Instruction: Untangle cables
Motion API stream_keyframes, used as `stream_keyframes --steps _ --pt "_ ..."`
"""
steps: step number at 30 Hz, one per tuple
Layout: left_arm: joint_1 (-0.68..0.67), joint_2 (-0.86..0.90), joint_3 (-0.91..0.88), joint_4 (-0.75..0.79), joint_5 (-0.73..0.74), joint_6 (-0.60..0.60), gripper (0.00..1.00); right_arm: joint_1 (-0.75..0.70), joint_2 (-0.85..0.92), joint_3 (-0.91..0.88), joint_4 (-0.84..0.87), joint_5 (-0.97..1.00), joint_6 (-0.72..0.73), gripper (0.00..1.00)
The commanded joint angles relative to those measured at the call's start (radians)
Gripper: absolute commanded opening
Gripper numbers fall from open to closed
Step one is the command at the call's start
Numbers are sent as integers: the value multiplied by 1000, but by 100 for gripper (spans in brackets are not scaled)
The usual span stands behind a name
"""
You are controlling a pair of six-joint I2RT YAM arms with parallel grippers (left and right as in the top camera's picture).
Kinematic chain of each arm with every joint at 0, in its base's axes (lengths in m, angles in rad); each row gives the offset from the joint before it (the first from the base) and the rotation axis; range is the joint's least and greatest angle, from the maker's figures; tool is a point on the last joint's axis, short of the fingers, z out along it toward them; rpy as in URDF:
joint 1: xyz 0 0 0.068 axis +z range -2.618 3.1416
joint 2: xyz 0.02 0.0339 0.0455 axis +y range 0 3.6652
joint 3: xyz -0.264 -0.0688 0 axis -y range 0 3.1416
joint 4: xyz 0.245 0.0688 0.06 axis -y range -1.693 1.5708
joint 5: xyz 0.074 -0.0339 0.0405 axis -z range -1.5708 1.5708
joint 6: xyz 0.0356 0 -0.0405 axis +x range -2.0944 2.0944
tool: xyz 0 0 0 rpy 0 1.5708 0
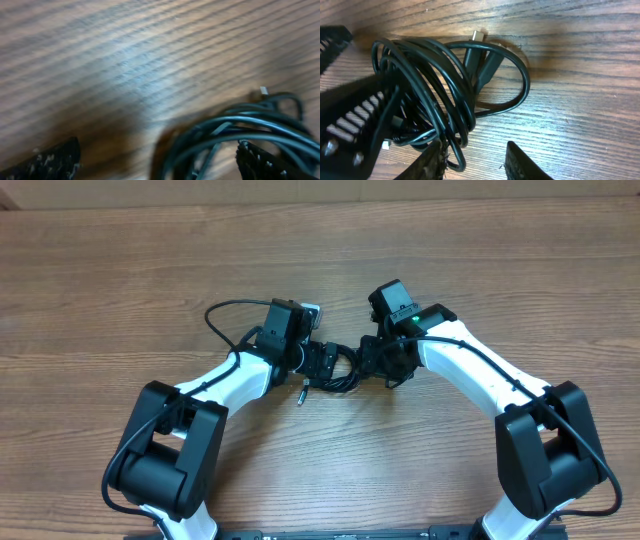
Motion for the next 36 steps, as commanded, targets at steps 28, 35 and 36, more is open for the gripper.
stream_keyframes --steps 28,35,36 --pt "-53 45 -2 -3 -48 104 4 3 -24 17 -6 10 -4 50" --pt "-52 -98 6 -4 -49 103 4 3 -24 17 23 10 -3 54" --pt "-52 -134 6 -8 -48 103 4 3 -24 17 30 10 -3 54"
